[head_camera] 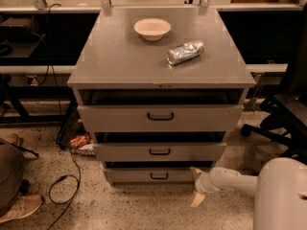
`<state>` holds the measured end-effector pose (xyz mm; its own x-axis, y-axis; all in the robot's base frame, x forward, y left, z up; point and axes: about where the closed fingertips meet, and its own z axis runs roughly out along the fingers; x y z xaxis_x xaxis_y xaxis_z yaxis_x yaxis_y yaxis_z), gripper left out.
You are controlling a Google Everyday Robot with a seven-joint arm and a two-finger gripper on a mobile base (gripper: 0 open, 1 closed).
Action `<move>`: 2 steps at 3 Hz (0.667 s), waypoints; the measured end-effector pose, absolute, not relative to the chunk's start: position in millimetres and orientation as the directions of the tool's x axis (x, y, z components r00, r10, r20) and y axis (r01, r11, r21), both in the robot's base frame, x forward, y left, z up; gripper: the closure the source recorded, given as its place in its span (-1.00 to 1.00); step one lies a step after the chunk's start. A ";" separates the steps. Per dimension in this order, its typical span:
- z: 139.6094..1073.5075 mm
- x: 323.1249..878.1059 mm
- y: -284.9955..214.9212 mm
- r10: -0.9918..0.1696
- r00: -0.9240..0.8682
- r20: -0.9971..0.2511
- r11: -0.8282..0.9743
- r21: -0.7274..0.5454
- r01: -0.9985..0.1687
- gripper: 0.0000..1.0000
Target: Open bottom drawer
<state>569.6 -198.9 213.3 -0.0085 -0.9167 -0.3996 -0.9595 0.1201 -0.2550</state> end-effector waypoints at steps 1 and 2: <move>213.5 585.7 -199.7 -0.923 0.007 -0.385 0.116 -0.295 -0.948 -1.00; 208.7 600.2 -195.9 -0.921 0.020 -0.389 0.110 -0.311 -0.944 -1.00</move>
Offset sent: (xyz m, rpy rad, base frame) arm 0.0540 0.0030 -0.0072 -0.0090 -0.0837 0.0139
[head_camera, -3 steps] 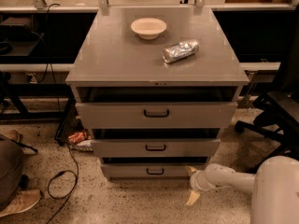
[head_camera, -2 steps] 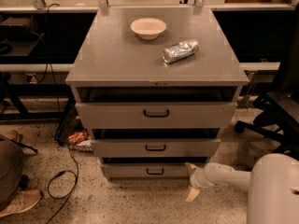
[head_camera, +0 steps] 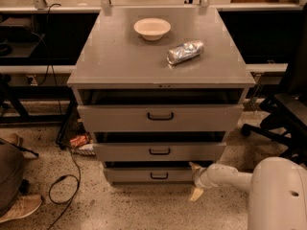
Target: Open bottom drawer
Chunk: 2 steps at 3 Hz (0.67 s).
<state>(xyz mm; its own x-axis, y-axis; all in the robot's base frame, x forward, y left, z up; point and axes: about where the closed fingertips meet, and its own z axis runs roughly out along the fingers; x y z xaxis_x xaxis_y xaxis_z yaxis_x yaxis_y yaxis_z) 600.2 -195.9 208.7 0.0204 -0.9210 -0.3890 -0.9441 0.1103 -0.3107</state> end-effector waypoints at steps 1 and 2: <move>193.6 611.0 -190.5 -0.912 0.020 -0.410 0.112 -0.293 -0.950 -1.00; 177.3 620.7 -185.6 -0.904 0.015 -0.428 0.109 -0.265 -0.958 -1.00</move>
Offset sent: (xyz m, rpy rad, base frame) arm 0.0366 0.0114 -0.0478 0.0610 0.0692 0.0179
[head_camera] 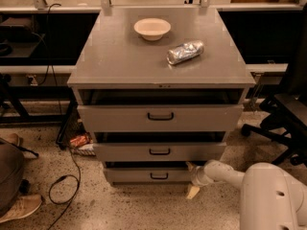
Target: Open bottom drawer
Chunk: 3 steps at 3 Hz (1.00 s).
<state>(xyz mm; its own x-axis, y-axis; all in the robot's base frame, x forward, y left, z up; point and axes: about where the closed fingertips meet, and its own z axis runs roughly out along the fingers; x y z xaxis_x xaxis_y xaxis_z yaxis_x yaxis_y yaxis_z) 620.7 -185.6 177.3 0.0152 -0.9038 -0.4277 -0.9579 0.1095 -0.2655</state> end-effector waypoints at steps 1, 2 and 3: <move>170.1 620.9 -188.1 -0.902 0.009 -0.432 0.109 -0.246 -0.963 -0.56; 175.3 605.4 -191.6 -0.903 0.008 -0.430 0.101 -0.230 -0.968 -0.09; 186.8 568.7 -198.1 -0.891 -0.010 -0.455 0.101 -0.176 -0.979 0.40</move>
Offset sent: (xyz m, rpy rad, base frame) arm -0.0328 -0.0126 0.0070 -0.0034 0.0538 0.0177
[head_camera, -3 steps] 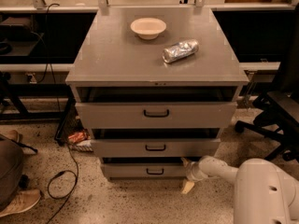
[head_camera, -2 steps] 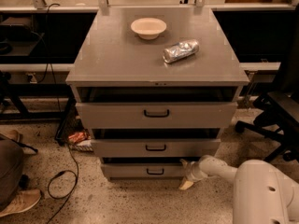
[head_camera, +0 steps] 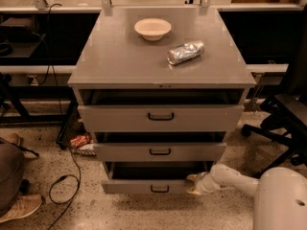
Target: Open bottom drawer
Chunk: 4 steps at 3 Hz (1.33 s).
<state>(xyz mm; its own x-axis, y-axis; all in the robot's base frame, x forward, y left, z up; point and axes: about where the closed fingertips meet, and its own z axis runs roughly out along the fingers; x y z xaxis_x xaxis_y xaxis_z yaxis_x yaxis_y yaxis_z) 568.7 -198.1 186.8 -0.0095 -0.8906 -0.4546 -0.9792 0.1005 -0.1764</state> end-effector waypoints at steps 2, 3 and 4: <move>188.5 520.8 -204.4 -0.873 -0.069 -0.483 0.127 -0.088 -0.988 1.00; 187.8 519.1 -204.2 -0.873 -0.071 -0.483 0.127 -0.085 -0.988 1.00; 185.3 511.3 -203.7 -0.873 -0.078 -0.482 0.128 -0.072 -0.989 1.00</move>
Offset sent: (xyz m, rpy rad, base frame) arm -0.1130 -0.0167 0.0054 0.1076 0.2044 -0.0702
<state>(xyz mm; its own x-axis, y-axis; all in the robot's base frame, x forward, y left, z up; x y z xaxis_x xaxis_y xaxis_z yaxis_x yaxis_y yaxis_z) 511.3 -203.7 185.3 -0.0776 -0.8725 -0.4824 -0.9892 0.1276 -0.0717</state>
